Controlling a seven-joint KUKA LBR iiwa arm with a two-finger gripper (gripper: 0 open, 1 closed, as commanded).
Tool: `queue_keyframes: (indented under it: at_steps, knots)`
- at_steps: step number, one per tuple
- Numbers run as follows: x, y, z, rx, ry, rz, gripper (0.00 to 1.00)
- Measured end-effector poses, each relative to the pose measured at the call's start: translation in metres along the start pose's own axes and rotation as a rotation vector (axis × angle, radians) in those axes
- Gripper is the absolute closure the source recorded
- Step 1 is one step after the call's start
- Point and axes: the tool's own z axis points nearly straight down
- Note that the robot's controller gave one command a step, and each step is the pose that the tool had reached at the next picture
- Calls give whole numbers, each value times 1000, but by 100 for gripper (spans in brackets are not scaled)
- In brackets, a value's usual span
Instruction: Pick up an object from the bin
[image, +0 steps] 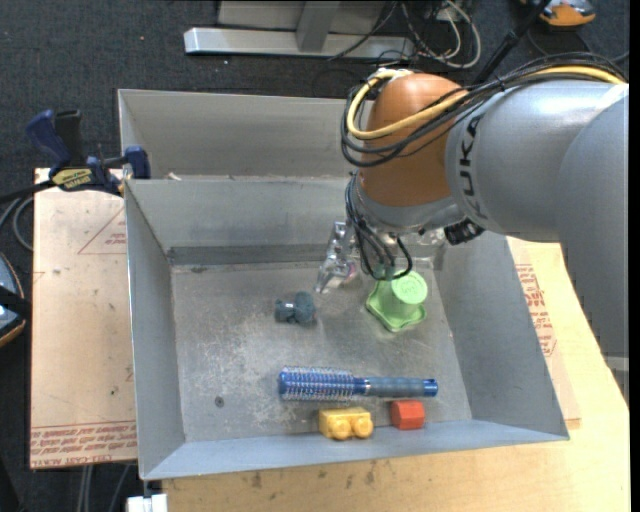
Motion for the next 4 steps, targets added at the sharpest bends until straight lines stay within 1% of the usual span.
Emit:
queue_keyframes:
  at_steps: [1, 2, 3, 4]
  knots:
    - [2, -1, 6, 3, 8, 1, 0]
    - [14, 33, 87, 1, 3, 40, 0]
    - [15, 33, 88, 1, 8, 39, 100]
    - [9, 33, 93, 0, 11, 71, 100]
